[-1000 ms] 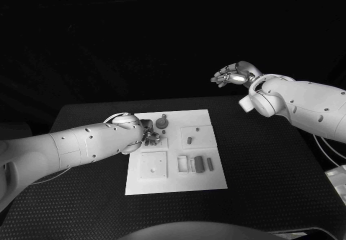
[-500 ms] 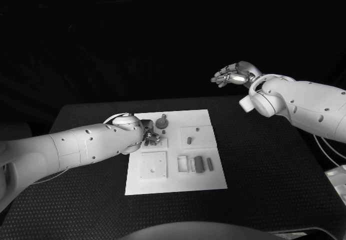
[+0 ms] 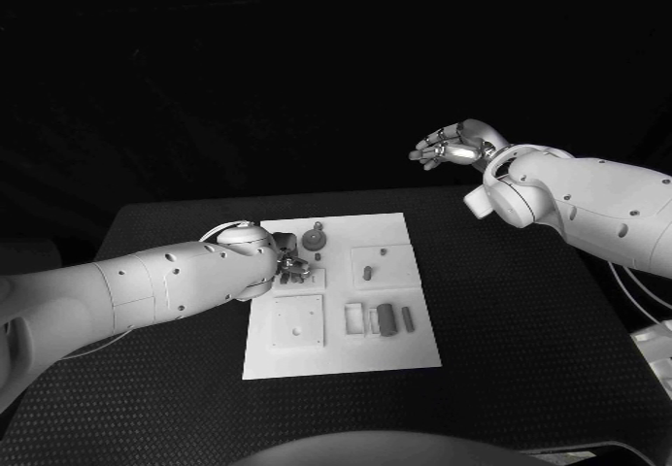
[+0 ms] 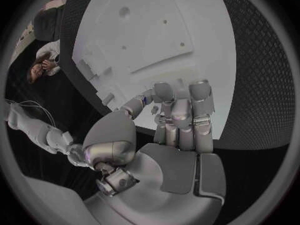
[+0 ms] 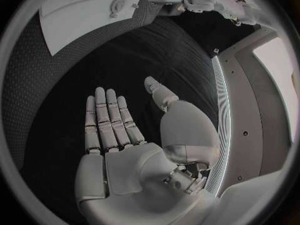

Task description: Assemble the parts on the task board

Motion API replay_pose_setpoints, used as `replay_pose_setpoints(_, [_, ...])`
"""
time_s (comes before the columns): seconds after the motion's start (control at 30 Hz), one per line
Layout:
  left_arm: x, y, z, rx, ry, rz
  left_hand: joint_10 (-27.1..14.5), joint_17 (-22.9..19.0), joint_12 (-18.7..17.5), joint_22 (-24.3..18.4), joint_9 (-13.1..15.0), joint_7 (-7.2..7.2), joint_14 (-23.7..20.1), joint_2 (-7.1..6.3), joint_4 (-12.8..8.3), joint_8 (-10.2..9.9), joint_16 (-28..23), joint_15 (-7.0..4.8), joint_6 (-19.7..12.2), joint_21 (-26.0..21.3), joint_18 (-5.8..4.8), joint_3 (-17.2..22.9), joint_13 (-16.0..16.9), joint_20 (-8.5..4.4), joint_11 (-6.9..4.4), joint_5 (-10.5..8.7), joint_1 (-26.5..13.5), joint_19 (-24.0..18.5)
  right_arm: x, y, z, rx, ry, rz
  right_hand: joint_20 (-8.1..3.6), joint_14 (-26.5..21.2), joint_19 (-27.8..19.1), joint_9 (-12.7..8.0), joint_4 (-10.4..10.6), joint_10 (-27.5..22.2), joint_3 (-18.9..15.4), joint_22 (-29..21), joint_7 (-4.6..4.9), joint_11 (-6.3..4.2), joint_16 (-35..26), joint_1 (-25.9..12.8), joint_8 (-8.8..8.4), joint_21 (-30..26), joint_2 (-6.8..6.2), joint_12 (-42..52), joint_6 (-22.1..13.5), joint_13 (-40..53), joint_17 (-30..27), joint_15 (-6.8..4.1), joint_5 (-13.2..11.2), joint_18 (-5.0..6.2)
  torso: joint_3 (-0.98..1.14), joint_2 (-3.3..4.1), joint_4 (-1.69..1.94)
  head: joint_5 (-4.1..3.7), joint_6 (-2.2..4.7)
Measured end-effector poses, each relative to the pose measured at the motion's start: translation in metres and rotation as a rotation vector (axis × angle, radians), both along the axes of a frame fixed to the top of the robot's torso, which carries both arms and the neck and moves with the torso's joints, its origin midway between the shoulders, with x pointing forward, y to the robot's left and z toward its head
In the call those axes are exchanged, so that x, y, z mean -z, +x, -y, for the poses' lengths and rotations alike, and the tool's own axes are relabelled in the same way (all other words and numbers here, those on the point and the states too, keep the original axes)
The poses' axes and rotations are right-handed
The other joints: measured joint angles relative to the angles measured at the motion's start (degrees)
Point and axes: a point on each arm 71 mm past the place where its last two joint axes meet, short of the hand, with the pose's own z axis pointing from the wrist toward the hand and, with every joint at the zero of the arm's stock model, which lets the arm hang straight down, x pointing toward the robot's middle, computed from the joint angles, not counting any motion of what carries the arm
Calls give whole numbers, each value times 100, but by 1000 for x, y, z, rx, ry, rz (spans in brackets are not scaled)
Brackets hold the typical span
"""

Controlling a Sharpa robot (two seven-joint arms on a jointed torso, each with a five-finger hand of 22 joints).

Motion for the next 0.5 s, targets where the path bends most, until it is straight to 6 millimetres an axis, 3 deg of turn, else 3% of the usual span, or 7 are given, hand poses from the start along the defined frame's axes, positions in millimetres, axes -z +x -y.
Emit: replay_pose_setpoints(0.5, [3, 0, -4, -15, 1, 1, -17, -45, 23, -1, -5, -129, 50, -214, 112, -39, 21, -69, 129, -22, -2, -191, -37, -62, 6, -20, -214, 61, 0, 0, 1, 1, 1, -1, 11, -27, -52, -18, 16, 0, -16, 18, 0, 0, -45, 0, 0, -44, 0, 0, 0, -35, 20, 28, 0, 0, 0, 0, 0, 1, 5])
